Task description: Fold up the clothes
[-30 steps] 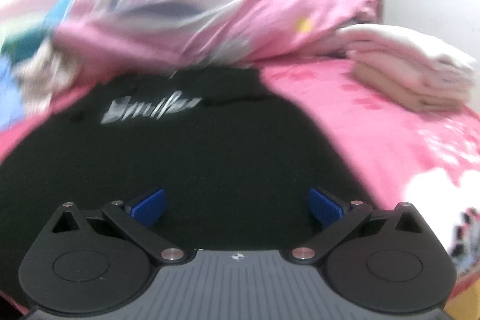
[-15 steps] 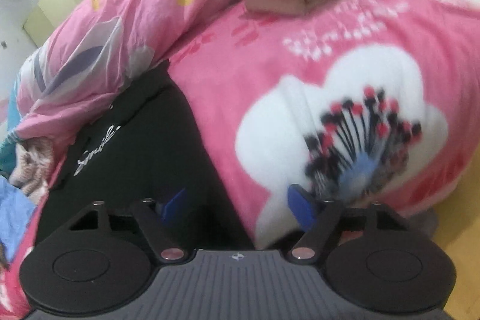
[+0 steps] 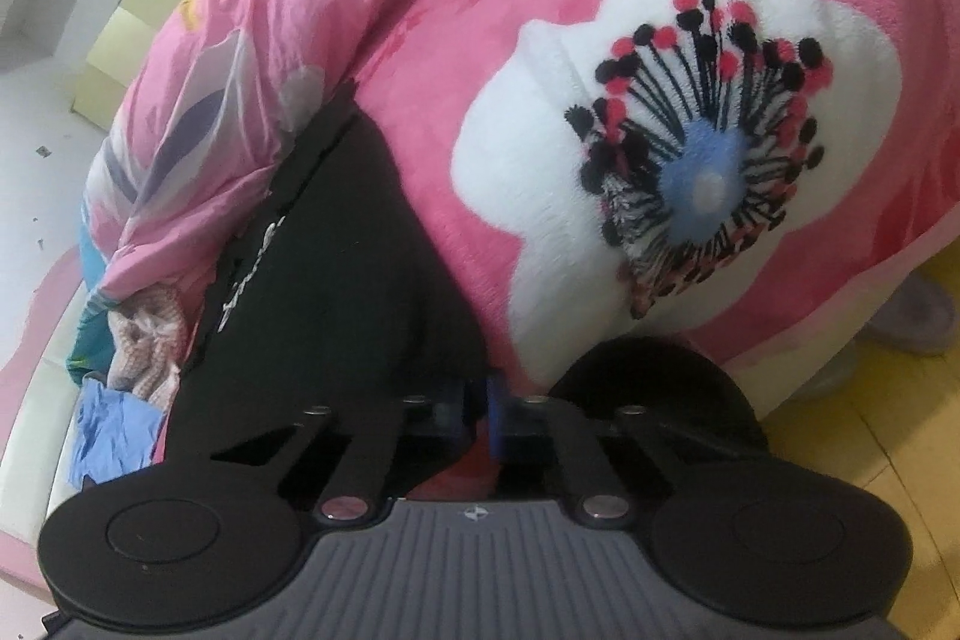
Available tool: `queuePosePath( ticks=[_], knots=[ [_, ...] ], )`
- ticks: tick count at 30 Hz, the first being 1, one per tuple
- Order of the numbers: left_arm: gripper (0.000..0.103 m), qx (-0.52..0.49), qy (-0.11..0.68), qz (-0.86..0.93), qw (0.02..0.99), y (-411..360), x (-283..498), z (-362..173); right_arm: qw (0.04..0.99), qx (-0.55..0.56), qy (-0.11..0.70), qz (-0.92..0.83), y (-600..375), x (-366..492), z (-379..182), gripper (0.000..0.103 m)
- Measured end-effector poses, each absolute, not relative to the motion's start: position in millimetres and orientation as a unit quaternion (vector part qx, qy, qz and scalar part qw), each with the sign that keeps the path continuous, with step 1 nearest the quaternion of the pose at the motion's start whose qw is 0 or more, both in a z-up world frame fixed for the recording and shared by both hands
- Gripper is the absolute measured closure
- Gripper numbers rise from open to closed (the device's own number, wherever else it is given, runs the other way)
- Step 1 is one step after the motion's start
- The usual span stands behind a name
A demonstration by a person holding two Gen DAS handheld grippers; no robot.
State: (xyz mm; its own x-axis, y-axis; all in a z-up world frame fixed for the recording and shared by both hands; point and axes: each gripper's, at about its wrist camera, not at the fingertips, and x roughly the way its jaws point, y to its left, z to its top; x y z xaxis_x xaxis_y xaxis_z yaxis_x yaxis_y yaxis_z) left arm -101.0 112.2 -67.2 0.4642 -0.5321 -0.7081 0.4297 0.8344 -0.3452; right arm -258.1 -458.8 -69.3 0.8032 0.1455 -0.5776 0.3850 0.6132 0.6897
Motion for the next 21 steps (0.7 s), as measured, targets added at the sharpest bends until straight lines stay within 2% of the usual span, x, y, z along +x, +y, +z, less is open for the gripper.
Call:
queuePosePath(
  ticks=[12,21],
  knots=[
    [0.101,-0.127,0.363,-0.310,0.869,123,-96,-20,0.896,0.367,0.248,-0.032,-447,-259,-15,0.099],
    [0.101,-0.168,0.295,-0.320,0.885,125,-70,15,0.926,0.317,0.202,0.010,-447,-221,28,0.099]
  ],
)
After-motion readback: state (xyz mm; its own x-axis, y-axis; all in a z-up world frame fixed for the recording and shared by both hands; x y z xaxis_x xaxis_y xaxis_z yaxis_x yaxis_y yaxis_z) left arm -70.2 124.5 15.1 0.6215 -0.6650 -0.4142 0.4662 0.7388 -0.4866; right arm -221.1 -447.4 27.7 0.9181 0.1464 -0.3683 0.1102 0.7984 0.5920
